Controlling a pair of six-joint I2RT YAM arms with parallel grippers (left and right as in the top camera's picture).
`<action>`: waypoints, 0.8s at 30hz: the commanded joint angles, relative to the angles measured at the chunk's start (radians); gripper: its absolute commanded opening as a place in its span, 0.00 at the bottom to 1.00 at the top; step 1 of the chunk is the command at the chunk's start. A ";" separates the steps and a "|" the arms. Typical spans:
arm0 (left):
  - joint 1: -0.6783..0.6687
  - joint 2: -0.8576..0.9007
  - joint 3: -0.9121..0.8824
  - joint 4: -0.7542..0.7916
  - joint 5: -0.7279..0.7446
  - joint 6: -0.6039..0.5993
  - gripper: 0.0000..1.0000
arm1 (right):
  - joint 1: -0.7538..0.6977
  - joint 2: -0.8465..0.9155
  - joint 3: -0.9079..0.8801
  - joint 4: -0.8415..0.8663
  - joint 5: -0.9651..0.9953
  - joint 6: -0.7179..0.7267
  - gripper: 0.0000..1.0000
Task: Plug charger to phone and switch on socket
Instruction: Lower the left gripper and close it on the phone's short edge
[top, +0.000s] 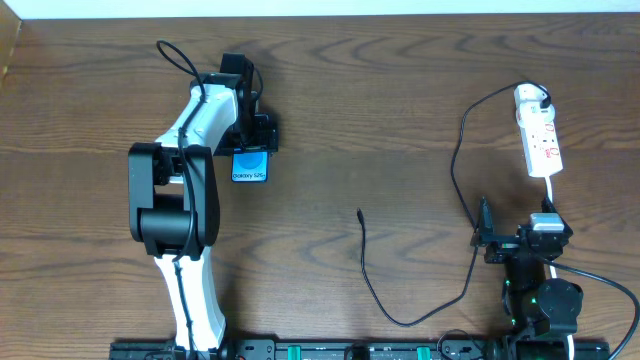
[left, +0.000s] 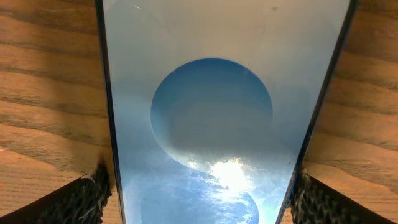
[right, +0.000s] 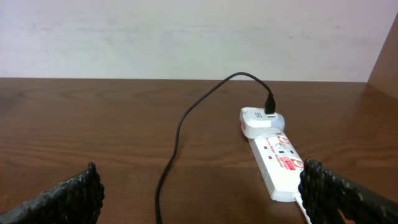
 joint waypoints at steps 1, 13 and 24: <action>0.002 0.032 -0.022 0.005 -0.001 -0.005 0.92 | 0.004 -0.005 -0.001 -0.005 -0.002 0.010 0.99; 0.002 0.032 -0.022 0.005 -0.001 -0.005 0.84 | 0.004 -0.005 -0.001 -0.005 -0.002 0.010 0.99; 0.002 0.032 -0.022 0.005 -0.001 -0.005 0.81 | 0.004 -0.005 -0.001 -0.005 -0.002 0.010 0.99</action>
